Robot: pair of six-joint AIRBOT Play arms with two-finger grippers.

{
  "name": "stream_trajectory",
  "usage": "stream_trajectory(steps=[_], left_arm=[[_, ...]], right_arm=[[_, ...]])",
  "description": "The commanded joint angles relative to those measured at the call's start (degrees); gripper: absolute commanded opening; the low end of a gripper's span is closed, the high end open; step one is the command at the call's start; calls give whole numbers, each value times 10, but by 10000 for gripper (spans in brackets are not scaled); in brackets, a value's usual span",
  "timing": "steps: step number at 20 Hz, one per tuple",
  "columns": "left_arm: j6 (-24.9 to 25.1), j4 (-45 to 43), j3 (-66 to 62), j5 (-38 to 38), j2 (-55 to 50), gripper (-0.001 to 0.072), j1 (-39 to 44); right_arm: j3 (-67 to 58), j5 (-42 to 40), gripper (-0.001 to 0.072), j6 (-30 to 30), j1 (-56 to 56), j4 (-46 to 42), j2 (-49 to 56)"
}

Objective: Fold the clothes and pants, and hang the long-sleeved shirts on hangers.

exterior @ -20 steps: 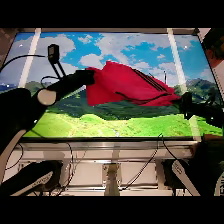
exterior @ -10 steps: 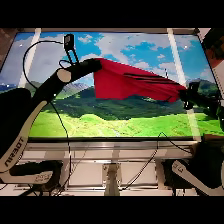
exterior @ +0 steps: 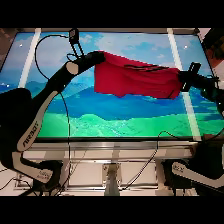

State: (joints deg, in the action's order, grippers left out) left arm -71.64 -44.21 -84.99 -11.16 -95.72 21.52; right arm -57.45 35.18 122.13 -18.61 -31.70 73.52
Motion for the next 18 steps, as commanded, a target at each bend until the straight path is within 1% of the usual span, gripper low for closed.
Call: stream_trajectory(steps=[1,4,5,6,7,8,9,12,14,15,16,17,18], left_arm=[[0,14,-34,50,-52,7,2],[-2,14,-98,64,-109,10,2],[-11,14,-125,63,-130,53,1],[-41,14,-148,62,-146,260,-2],[-89,14,-169,62,-160,412,-7],[-138,14,-185,63,-173,418,-12],[-150,14,-201,62,-185,418,-19],[-150,14,-215,47,-190,418,-44],[-150,14,-216,9,-176,419,-60],[-150,14,-216,-14,-163,419,-68],[-150,14,-216,-43,-149,431,-76],[-150,14,-216,-83,-131,517,-84],[-149,14,-216,-124,-112,519,-93]], right_arm=[[-12,-80,19,126,36,-1,34],[-13,-189,20,219,70,0,55],[-20,-238,82,225,78,0,63],[-38,-273,399,213,80,-5,74],[-64,-286,634,177,78,-19,87],[-102,-273,654,136,70,-28,103],[-140,-247,654,102,60,-32,120],[-253,-127,654,16,19,-32,168],[-293,-50,654,-56,-14,-42,183],[-304,-3,653,-82,-35,-64,186],[-310,55,653,-107,-60,-98,186],[-312,123,653,-130,-89,-133,186],[-312,188,653,-151,-118,-161,188]])
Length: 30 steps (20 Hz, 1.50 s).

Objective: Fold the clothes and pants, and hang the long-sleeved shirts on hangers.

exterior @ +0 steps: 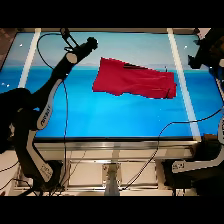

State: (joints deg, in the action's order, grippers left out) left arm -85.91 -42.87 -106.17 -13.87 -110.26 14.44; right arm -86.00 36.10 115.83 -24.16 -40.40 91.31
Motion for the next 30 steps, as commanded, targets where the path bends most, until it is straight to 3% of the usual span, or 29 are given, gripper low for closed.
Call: stream_trajectory(steps=[1,5,10,16,20,23,30], left_arm=[[0,0,-4,-137,53,519,-29],[108,0,-4,-264,135,534,-33],[115,0,-4,-283,193,534,-15],[114,0,-4,-317,200,534,-6],[114,0,-4,-320,200,534,0],[114,0,-4,-329,200,534,6],[114,0,-4,-329,200,534,8]], right_arm=[[-26,243,653,-119,-91,-85,16],[-26,478,654,-277,-165,-33,84],[-28,509,684,-377,-131,-31,179],[-139,506,683,-368,-94,-33,269],[-199,510,683,-314,-75,-70,308],[-201,518,683,-295,-76,-111,312],[-201,568,673,-301,-29,-103,340]])
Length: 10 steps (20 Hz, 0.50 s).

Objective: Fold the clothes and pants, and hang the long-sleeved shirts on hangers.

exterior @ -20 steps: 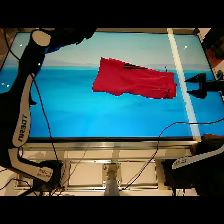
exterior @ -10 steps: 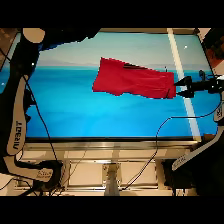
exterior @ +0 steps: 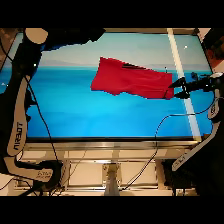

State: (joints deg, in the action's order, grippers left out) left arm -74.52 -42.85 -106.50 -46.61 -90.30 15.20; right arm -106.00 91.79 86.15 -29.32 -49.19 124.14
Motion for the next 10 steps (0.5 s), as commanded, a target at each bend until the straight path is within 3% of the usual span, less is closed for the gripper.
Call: stream_trajectory(steps=[1,2,3,4,6,7,10], left_arm=[[0,0,0,-2,0,534,1],[0,0,0,-2,0,533,1],[0,0,0,-2,0,533,1],[0,0,0,-2,0,533,1],[0,0,0,-2,0,534,1],[0,0,0,-2,0,534,1],[0,0,0,-2,0,534,1]], right_arm=[[-2,9,671,-17,33,-15,11],[-2,8,641,-24,41,-14,11],[-2,7,456,-28,46,-14,11],[-2,2,335,-27,47,-14,11],[-2,0,308,-27,48,0,11],[-2,-4,206,-27,47,1,9],[-9,-18,20,-28,47,14,9]])
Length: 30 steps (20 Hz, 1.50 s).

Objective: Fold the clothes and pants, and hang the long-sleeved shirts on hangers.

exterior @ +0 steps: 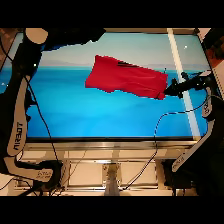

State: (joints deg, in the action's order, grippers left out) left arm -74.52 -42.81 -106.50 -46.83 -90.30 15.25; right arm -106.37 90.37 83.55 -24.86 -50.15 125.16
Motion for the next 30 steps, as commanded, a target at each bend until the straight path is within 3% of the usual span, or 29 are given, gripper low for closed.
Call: stream_trajectory(steps=[1,3,5,6,9,11,12,13,16,17,30], left_arm=[[0,0,0,0,0,533,0],[0,0,0,-2,0,533,0],[0,0,0,-10,0,533,0],[0,0,0,-14,0,533,0],[0,0,0,-19,0,533,0],[0,0,0,-19,0,533,0],[0,0,0,-19,0,534,0],[0,0,0,-19,0,534,0],[0,0,0,-20,0,533,0],[0,0,0,-23,0,534,0],[0,0,0,-25,0,534,3]], right_arm=[[-10,-4,21,-2,2,38,-2],[-24,0,58,-2,2,40,-2],[-43,16,220,-2,2,24,-2],[-58,23,249,-2,0,6,-2],[-111,6,249,0,-13,-36,-2],[-121,-14,254,42,-16,-21,-4],[-120,-5,389,43,-12,-22,-3],[-111,12,582,43,-7,-21,-3],[-100,38,619,43,-5,57,16],[-100,47,686,43,-5,84,24],[-100,47,693,38,22,45,63]])
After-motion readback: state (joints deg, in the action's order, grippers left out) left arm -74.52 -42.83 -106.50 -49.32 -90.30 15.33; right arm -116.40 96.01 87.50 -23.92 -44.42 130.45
